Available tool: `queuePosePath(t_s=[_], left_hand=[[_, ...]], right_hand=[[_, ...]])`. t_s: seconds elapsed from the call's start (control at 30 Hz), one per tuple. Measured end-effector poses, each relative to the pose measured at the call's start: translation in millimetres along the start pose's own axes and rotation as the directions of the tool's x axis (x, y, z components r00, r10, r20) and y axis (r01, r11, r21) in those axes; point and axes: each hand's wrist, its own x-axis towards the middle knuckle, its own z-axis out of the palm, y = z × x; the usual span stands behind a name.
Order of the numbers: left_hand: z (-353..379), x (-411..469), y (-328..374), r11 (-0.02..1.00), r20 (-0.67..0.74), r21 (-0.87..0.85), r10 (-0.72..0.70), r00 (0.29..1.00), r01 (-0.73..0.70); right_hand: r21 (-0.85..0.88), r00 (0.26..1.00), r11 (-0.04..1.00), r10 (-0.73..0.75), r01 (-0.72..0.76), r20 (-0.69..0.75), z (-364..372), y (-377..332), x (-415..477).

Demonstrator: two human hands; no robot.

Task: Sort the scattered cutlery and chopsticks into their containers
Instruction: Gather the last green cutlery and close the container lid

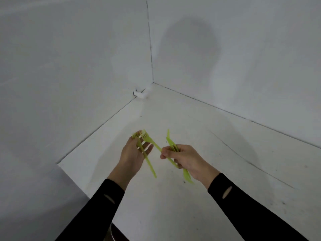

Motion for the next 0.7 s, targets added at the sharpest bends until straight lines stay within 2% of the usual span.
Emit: queuePosePath(t_s=[0.07, 0.17, 0.23, 0.33, 0.4, 0.47, 0.6, 0.67, 0.7], left_hand=[[20, -22, -17, 0.991, 0.046, -0.122, -0.058, 0.997, 0.063], [44, -55, -46, 1.000, 0.140, -0.022, -0.007, 0.990, 0.010], [59, -83, -68, 1.000, 0.183, 0.016, 0.013, 0.983, -0.016], [74, -122, -97, 0.995, 0.242, 0.099, 0.005, 0.970, -0.030], [83, -154, -122, 0.985, 0.280, 0.170, -0.058, 0.958, 0.010], [95, -184, -149, 0.969, 0.289, 0.241, -0.128, 0.949, 0.058], [119, -243, -199, 0.882, 0.246, 0.412, -0.350, 0.904, 0.229], [127, -275, -224, 0.796, 0.261, 0.491, -0.522, 0.812, 0.353], [130, -289, -232, 0.760, 0.307, 0.510, -0.598, 0.740, 0.403]], right_hand=[[-0.025, 0.999, 1.000, -0.007, 0.006, -0.042, -6, 9, -28], [-0.066, 0.991, 0.996, -0.068, 0.060, -0.116, -20, 21, -65], [-0.113, 0.969, 0.990, -0.104, 0.081, -0.224, -40, 30, -95], [0.058, 0.956, 0.990, -0.107, 0.127, -0.273, -72, 39, -137], [0.160, 0.936, 0.955, -0.193, 0.248, -0.295, -97, 46, -173], [0.168, 0.895, 0.909, -0.318, 0.382, -0.312, -121, 53, -210], [-0.082, 0.776, 0.816, -0.571, 0.572, -0.269, -158, 72, -282], [-0.277, 0.690, 0.717, -0.695, 0.640, -0.204, -173, 92, -324], [-0.371, 0.652, 0.655, -0.742, 0.658, -0.154, -177, 103, -340]])
